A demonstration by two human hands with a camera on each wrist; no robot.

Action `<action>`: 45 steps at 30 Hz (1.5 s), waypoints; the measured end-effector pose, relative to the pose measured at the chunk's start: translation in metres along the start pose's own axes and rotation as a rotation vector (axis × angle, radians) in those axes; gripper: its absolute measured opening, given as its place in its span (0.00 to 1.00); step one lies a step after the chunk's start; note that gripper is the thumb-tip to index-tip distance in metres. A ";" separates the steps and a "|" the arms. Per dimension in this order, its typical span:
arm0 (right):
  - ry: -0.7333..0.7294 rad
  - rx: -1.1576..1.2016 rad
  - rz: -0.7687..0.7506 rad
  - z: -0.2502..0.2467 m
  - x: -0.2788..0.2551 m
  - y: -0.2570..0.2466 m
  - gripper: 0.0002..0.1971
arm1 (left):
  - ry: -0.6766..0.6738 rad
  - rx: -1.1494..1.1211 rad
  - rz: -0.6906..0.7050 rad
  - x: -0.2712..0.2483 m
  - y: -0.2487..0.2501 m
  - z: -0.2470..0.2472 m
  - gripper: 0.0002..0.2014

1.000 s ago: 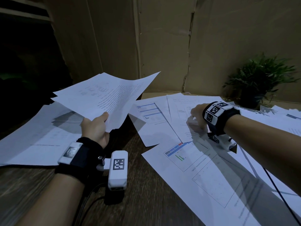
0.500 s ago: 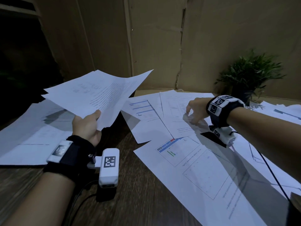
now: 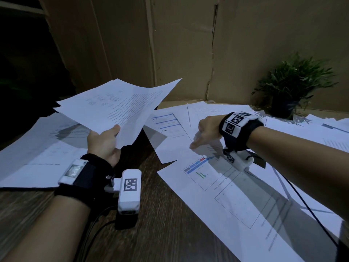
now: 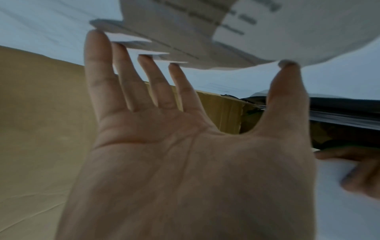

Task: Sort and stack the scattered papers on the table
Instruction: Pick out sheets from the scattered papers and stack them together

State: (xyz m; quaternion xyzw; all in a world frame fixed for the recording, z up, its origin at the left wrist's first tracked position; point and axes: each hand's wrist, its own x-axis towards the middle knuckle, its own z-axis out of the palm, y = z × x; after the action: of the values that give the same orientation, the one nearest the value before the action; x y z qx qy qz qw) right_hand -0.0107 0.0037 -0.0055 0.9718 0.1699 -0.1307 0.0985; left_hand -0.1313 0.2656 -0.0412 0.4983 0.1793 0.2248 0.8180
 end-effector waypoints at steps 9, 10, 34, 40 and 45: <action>0.016 -0.052 0.019 0.001 0.001 -0.010 0.28 | 0.002 -0.025 0.007 0.000 0.000 0.001 0.20; 0.028 -0.060 0.021 0.001 0.001 -0.011 0.27 | 0.000 -0.027 0.008 0.000 0.000 0.001 0.20; 0.030 0.272 0.007 -0.003 -0.007 0.027 0.17 | 0.001 -0.023 -0.004 0.002 -0.002 0.002 0.22; 0.306 -0.093 0.112 -0.004 -0.006 0.017 0.11 | 0.007 -0.007 -0.022 0.005 -0.003 0.001 0.21; 0.841 -0.151 0.277 -0.025 -0.019 0.024 0.10 | 0.029 0.010 -0.009 0.009 -0.006 -0.002 0.21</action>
State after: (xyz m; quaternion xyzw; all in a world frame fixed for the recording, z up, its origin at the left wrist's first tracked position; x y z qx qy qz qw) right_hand -0.0137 -0.0186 0.0272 0.9441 0.0725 0.3029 0.1081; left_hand -0.1238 0.2691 -0.0483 0.4980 0.1946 0.2273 0.8139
